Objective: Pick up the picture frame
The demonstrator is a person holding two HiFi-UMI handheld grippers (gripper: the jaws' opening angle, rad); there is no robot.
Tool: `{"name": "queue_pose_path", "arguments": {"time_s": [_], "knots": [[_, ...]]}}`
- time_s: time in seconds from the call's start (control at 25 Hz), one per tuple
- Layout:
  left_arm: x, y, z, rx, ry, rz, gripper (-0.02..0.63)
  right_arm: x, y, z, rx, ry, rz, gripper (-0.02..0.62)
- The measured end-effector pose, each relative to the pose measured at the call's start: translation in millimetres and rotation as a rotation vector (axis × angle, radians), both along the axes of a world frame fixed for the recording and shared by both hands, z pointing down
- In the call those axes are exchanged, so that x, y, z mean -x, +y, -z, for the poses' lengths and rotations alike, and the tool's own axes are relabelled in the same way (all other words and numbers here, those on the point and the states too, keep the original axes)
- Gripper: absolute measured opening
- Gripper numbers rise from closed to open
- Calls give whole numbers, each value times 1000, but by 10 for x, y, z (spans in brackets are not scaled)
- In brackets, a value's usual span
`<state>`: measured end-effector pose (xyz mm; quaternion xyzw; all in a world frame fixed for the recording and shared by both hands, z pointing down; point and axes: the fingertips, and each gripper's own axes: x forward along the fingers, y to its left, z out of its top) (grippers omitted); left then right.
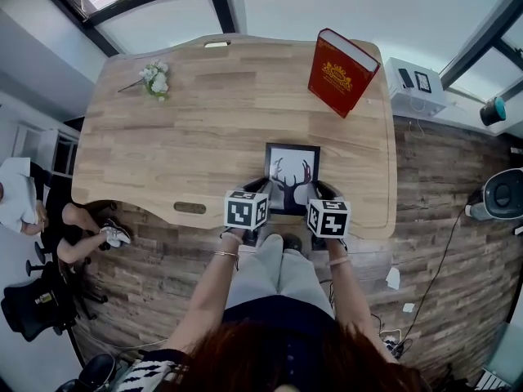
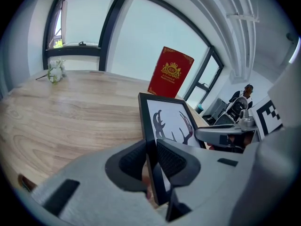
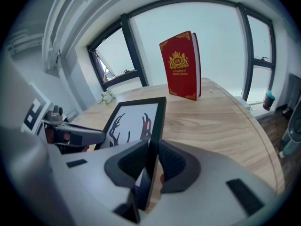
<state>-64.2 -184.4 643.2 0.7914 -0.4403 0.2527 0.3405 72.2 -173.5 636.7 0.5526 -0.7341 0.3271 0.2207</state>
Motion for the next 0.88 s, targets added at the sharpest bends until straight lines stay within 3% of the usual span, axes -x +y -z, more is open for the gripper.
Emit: {"name": "queue_pose_path", "arguments": {"time_s": [0.88], "knots": [[-66, 8, 776, -169, 8, 21, 83, -72, 11, 775, -161, 9, 14, 74]]}}
